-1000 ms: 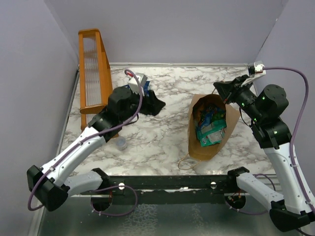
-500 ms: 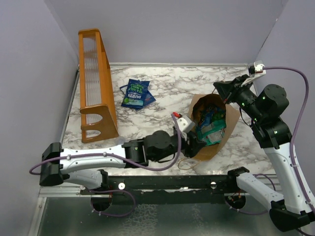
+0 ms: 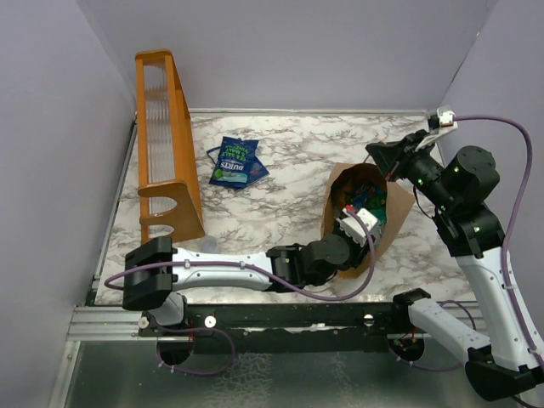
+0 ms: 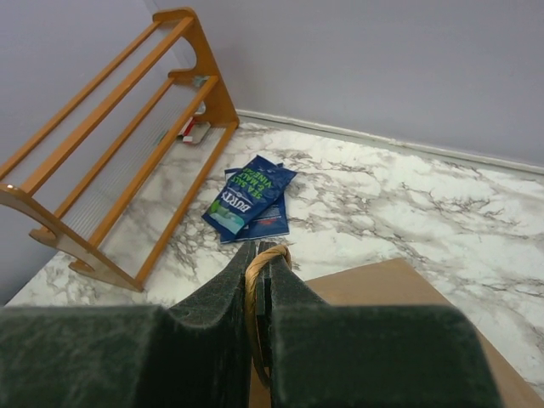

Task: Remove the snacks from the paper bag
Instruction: Take out the snack from the paper bag.

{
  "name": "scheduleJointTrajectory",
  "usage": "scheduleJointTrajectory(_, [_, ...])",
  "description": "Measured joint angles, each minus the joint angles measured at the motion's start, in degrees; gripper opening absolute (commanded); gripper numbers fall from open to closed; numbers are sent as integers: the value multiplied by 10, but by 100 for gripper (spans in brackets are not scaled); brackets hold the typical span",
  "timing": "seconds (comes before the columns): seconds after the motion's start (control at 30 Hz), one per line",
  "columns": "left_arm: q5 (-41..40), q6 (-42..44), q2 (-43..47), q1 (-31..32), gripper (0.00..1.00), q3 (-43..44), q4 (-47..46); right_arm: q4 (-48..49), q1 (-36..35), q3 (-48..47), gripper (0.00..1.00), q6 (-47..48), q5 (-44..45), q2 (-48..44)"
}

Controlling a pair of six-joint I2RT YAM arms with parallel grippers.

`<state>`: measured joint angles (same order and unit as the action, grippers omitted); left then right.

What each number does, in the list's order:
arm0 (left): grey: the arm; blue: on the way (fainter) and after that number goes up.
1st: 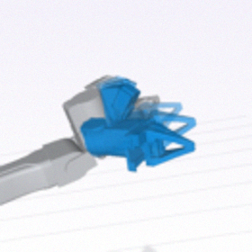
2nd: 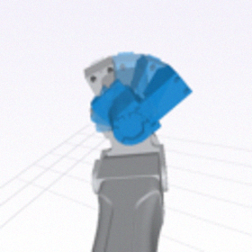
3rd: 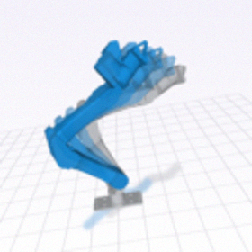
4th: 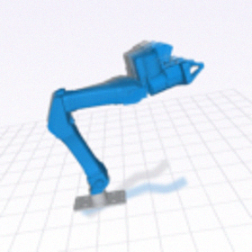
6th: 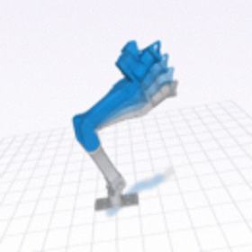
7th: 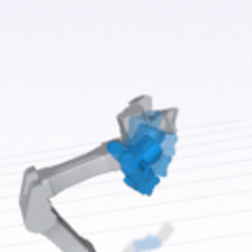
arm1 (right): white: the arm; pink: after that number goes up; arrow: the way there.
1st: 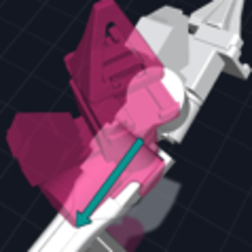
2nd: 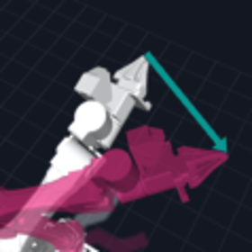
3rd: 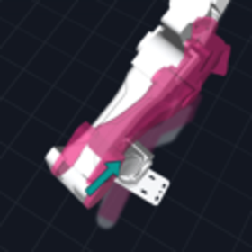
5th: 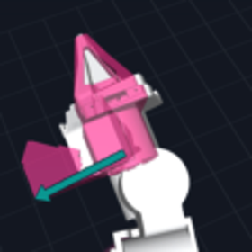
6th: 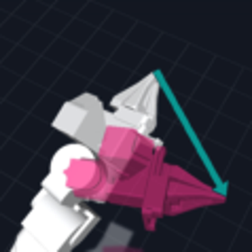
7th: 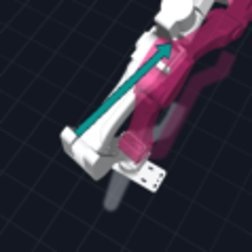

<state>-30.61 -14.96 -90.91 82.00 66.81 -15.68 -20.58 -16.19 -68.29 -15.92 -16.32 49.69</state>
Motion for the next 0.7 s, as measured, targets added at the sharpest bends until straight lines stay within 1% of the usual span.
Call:
scheduleJointTrajectory(0.27, [-46, 6, -71, -14, 39, 24, -36, -5, 0, 0, 6, -14, -15, -12])
scheduleJointTrajectory(0.37, [-57, 5, -89, -21, 36, 24, -50, -9, 0, 0, 6, -18, -17, -16])
scheduleJointTrajectory(0.57, [-65, 9, -96, -33, 36, 4, -90, -9, 0, 0, 6, -18, -19, -17])
scheduleJointTrajectory(0.7, [-52, -7, -96, -52, 36, -1, -91, -9, 0, 0, 6, -18, -20, -18])
